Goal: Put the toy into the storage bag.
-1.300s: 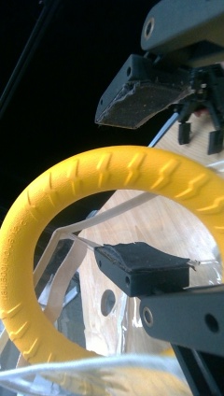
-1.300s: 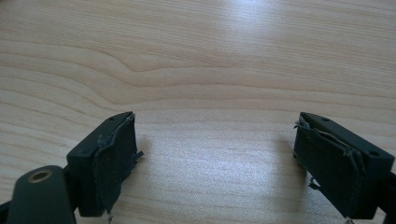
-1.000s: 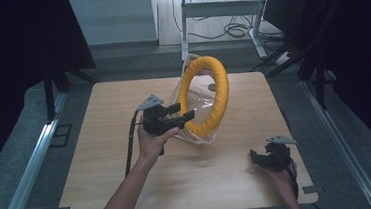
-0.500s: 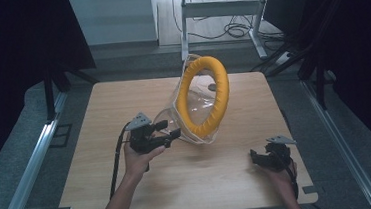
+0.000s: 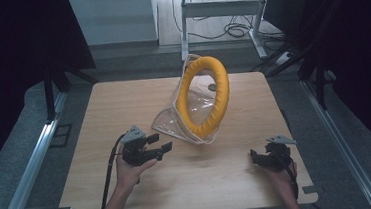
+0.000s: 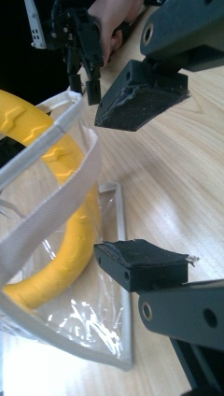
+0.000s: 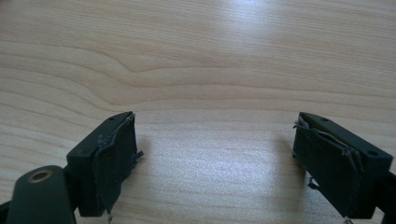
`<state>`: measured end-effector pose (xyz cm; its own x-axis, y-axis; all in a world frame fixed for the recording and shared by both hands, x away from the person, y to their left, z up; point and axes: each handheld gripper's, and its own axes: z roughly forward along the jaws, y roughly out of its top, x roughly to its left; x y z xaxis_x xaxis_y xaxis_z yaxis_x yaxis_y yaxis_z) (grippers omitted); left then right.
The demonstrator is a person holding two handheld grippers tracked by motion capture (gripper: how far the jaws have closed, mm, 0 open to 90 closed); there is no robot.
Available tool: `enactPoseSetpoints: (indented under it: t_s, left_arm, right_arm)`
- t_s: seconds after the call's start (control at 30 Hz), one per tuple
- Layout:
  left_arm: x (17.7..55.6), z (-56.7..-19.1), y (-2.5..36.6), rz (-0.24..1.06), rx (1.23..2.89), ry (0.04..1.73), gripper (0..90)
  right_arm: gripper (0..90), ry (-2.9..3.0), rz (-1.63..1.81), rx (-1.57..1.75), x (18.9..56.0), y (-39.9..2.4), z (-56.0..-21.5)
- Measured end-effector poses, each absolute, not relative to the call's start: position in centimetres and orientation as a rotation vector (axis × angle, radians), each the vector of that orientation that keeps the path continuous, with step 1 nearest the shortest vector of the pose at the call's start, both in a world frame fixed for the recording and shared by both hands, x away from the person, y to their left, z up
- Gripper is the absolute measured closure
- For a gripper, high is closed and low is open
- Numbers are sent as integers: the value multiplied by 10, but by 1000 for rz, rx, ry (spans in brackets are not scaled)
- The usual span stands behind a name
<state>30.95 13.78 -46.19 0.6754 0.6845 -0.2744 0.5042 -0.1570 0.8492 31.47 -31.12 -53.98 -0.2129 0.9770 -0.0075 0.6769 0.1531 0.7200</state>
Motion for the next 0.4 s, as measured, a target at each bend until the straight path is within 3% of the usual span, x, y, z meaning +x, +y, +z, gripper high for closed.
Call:
enactPoseSetpoints:
  t_s: [0.4]
  left_arm:
    - [309, -464, 147, 196, 1800, 969, 338]
  right_arm:
    - [138, 1955, 825, 1571, 315, -311, -540]
